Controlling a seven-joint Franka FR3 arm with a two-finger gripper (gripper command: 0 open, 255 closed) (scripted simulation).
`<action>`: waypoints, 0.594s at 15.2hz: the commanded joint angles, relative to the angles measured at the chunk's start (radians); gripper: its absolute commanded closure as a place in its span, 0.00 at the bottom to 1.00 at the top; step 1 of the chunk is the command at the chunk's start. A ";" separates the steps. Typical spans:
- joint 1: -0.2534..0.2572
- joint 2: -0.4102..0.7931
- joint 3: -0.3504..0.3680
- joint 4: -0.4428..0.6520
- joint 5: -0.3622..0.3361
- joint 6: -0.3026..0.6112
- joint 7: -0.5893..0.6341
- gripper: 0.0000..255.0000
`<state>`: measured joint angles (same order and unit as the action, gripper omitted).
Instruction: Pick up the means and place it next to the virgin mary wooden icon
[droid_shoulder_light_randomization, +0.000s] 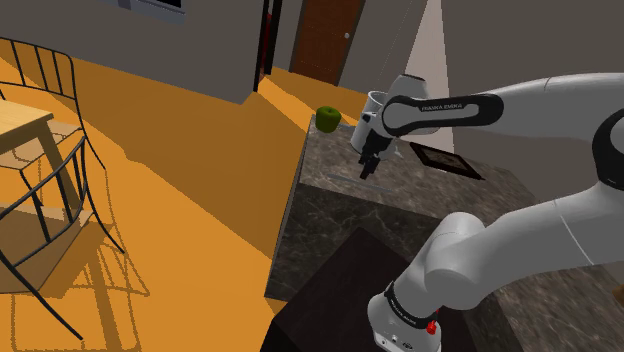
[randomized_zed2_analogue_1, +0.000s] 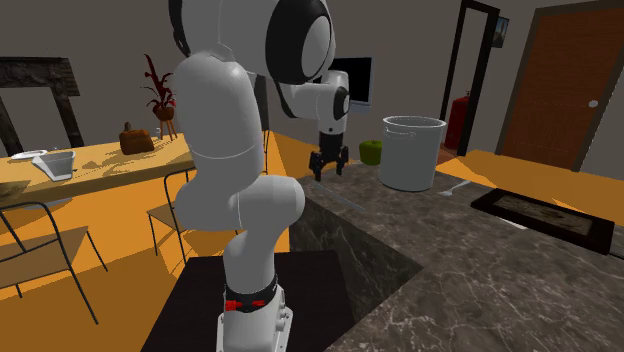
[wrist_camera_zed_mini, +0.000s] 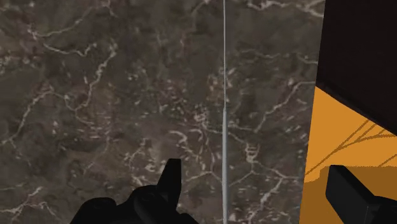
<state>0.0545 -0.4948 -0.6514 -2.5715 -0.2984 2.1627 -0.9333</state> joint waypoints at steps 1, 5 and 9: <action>0.023 0.052 -0.040 0.020 0.011 0.043 -0.056 0.00; 0.034 0.092 -0.063 -0.008 0.018 0.109 -0.066 0.00; 0.047 0.133 -0.085 -0.030 0.030 0.169 -0.078 0.00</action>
<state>0.0993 -0.3698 -0.7327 -2.5958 -0.2704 2.3182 -1.0101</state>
